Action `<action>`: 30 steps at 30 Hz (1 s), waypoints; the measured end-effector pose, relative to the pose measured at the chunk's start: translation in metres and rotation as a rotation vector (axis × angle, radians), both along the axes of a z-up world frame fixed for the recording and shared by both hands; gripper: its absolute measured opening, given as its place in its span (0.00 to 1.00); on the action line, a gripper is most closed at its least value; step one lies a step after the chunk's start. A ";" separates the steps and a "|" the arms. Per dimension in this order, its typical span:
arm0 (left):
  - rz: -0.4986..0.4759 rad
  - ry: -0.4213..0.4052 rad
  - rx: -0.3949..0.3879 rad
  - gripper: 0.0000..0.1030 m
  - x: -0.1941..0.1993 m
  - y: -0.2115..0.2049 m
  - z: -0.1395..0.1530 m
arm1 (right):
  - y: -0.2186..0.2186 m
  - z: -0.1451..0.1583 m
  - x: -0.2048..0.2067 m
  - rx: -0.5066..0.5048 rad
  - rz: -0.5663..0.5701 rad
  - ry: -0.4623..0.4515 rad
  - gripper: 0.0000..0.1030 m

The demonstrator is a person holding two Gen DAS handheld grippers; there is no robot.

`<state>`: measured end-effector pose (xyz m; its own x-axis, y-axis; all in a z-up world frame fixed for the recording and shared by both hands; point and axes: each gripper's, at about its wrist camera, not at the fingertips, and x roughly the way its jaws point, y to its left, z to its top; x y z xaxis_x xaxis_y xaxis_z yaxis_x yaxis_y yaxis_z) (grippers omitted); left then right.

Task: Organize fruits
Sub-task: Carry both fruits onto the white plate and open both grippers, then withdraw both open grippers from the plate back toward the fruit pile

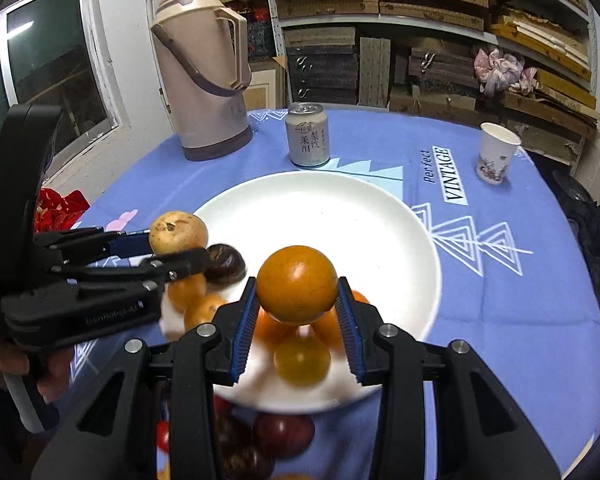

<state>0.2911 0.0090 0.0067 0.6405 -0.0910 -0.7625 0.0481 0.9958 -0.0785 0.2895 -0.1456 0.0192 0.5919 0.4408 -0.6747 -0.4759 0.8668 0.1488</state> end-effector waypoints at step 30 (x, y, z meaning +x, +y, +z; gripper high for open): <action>0.014 -0.054 0.036 0.79 -0.114 -0.002 -0.001 | -0.064 -0.013 -0.090 0.093 -0.099 0.031 0.71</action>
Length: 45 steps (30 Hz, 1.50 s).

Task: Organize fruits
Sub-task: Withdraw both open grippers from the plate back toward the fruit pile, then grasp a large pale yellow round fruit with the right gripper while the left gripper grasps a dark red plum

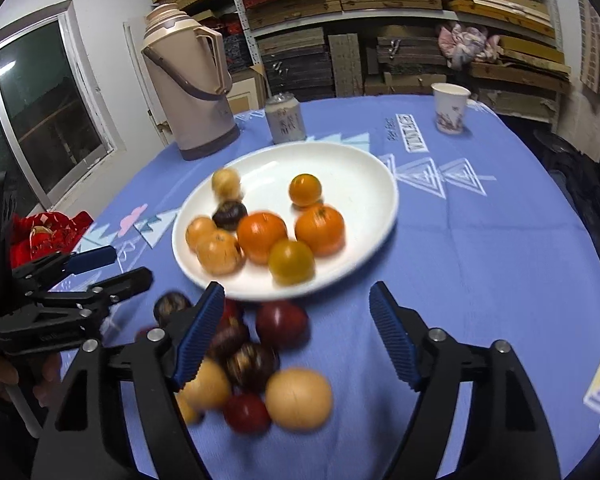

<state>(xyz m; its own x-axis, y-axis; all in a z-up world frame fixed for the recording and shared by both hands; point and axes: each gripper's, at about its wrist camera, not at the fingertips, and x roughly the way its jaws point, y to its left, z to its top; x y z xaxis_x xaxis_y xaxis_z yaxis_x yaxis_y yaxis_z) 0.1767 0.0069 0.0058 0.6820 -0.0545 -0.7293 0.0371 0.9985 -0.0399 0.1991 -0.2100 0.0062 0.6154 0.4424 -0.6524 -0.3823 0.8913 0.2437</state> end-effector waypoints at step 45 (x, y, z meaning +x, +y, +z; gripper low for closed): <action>-0.005 0.090 0.007 0.84 -0.068 0.001 -0.051 | 0.015 -0.059 -0.014 -0.231 0.093 0.119 0.48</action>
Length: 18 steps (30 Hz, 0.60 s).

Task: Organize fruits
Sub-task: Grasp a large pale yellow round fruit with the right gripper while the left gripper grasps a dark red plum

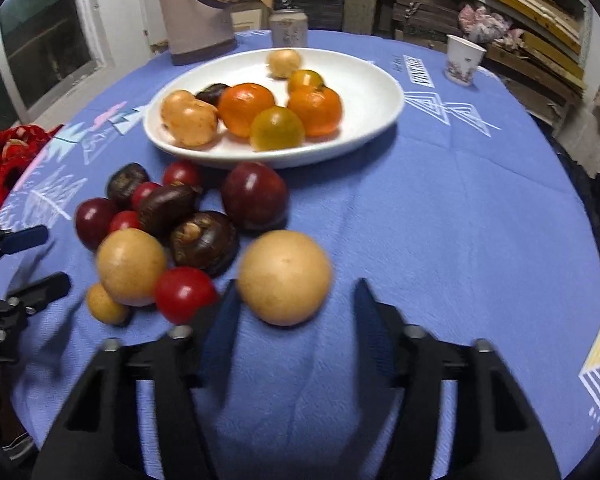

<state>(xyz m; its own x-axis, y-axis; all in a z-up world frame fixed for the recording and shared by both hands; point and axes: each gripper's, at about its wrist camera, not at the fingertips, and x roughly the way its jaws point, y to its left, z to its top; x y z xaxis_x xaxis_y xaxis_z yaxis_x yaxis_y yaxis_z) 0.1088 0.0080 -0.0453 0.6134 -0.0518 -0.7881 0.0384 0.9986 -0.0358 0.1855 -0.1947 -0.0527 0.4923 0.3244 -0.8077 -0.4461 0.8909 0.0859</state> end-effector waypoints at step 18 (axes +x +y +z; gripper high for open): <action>0.017 -0.018 0.007 0.83 0.018 -0.002 0.000 | -0.032 0.001 -0.040 0.103 -0.041 0.005 0.44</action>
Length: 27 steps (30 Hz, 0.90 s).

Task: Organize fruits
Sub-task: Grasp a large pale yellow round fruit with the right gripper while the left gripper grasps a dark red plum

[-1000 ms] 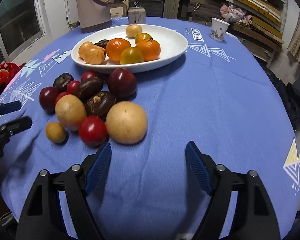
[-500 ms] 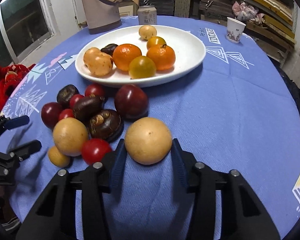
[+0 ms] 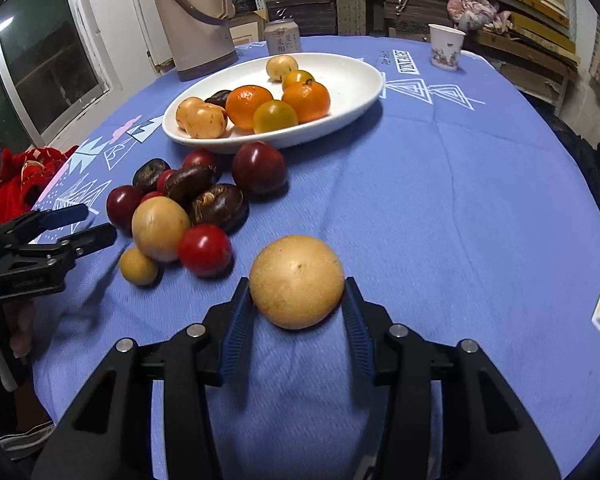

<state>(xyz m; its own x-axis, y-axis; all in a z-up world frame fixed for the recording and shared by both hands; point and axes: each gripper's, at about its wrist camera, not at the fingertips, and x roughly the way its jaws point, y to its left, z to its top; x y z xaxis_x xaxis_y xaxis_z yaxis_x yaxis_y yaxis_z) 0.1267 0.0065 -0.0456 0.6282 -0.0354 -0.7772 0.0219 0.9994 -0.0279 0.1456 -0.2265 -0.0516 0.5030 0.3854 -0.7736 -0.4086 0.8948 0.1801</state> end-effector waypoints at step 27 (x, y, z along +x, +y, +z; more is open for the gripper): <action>-0.058 -0.003 -0.025 0.37 -0.016 -0.007 0.011 | -0.005 0.017 -0.023 0.048 -0.002 -0.041 0.44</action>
